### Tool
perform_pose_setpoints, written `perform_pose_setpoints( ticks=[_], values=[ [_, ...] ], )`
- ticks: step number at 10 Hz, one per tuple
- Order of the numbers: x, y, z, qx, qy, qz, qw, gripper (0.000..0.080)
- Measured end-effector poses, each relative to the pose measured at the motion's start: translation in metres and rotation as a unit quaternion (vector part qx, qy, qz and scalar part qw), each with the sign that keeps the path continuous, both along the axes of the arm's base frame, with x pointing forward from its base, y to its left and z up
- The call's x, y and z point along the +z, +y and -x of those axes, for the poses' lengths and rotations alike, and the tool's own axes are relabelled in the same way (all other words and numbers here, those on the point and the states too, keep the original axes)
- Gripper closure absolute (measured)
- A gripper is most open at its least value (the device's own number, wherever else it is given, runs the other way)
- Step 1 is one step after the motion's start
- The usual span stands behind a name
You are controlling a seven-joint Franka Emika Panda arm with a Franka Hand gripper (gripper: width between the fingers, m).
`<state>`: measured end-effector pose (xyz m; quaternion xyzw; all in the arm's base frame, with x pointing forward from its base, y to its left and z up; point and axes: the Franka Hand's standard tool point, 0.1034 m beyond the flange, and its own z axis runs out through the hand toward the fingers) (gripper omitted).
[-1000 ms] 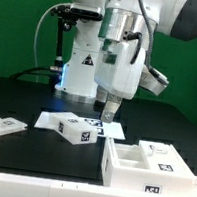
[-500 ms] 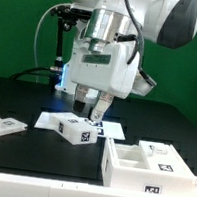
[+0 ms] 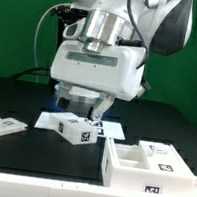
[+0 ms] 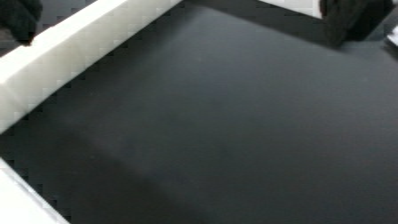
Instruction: Assemble cabinet
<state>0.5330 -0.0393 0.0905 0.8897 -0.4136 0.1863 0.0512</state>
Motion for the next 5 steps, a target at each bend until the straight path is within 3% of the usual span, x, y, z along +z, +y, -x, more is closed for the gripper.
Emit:
perform_pose_setpoints(
  ticks=[2,4,5],
  values=[
    [0.004,-0.039,0.002,0.091,0.016,0.035,0.995,0.0002],
    [0.001,-0.065,0.006,0.169,0.049,0.036,0.984,0.0002],
    [0.001,-0.077,0.011,0.193,0.063,0.026,0.979,0.0002]
  ],
)
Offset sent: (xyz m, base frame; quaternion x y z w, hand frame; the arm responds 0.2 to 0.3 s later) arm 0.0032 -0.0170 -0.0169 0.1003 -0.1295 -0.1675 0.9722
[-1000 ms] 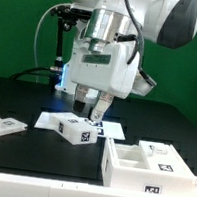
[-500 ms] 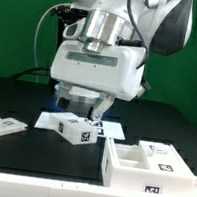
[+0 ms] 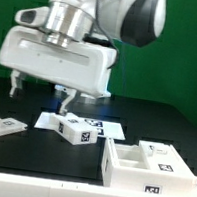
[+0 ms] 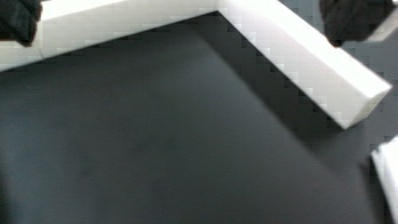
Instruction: Assemble cabinet
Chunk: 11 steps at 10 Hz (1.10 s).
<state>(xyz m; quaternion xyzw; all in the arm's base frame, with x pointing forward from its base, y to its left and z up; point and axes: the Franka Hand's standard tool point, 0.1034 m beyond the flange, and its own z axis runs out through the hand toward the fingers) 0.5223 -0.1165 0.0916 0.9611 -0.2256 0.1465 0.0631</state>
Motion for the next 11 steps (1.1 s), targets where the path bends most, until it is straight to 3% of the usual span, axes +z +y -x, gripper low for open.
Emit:
perform_pose_setpoints(
  ticks=[1,2,6,8,11],
  values=[
    [-0.003,-0.001,0.002,0.023,0.009,0.002,1.000,0.0002],
    [-0.007,0.009,0.002,0.044,0.015,0.007,0.999,0.0002],
    [-0.007,0.003,0.002,0.180,0.046,0.046,0.982,0.0002],
    [-0.016,-0.020,0.015,0.230,0.089,0.031,0.969,0.0002],
    [-0.025,-0.024,0.035,0.340,0.178,-0.012,0.923,0.0002]
  ],
)
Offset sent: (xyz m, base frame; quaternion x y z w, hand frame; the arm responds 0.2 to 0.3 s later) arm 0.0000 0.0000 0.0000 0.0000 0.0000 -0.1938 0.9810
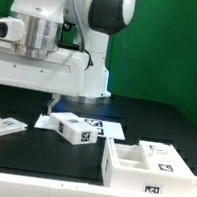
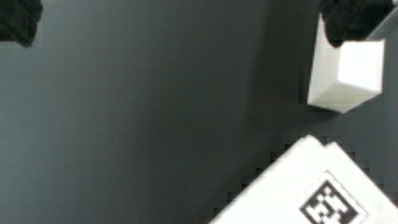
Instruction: Assemble cabinet
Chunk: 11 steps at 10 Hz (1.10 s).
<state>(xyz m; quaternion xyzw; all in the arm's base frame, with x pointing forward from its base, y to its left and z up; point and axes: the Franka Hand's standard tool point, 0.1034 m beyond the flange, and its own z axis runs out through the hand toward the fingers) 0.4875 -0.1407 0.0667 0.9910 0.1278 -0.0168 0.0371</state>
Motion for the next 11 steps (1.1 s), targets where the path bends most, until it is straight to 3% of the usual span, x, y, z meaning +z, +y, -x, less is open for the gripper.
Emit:
perform_pose_setpoints(
  ticks=[5,7,8,11],
  values=[
    [-0.002,-0.004,0.004,0.090,0.015,0.004,0.996,0.0002],
    [-0.007,-0.026,0.021,0.127,0.033,-0.007,0.991,0.0002],
    [-0.010,-0.036,0.030,0.152,0.024,0.003,0.988,0.0002],
    [-0.009,-0.042,0.036,0.144,0.018,0.007,0.989,0.0002]
  ],
)
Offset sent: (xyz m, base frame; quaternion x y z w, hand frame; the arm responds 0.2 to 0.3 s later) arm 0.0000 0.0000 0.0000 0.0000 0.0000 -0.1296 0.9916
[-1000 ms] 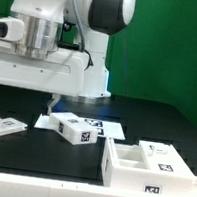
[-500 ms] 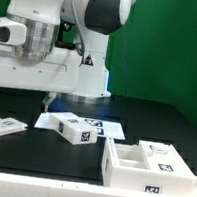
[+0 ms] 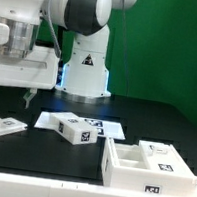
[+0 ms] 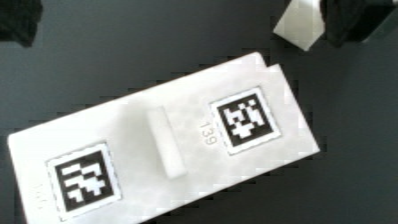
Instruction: Assemble cabinet
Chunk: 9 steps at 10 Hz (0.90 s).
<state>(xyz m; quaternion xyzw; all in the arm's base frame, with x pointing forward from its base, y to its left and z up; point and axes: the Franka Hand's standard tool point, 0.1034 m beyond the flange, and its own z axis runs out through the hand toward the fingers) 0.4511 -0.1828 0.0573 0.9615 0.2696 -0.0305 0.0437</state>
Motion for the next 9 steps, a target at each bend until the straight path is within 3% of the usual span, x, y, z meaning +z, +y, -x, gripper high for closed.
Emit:
perform_pose_setpoints(
  ticks=[2,5,7,9],
  values=[
    [-0.001,-0.002,0.002,0.008,0.000,0.001,1.000,0.0002],
    [-0.025,-0.024,0.029,0.029,0.018,0.005,0.999,0.0002],
    [-0.039,-0.022,0.037,0.018,0.028,0.004,0.999,0.0002],
    [-0.039,-0.021,0.036,0.009,0.028,0.005,1.000,0.0004]
  ],
)
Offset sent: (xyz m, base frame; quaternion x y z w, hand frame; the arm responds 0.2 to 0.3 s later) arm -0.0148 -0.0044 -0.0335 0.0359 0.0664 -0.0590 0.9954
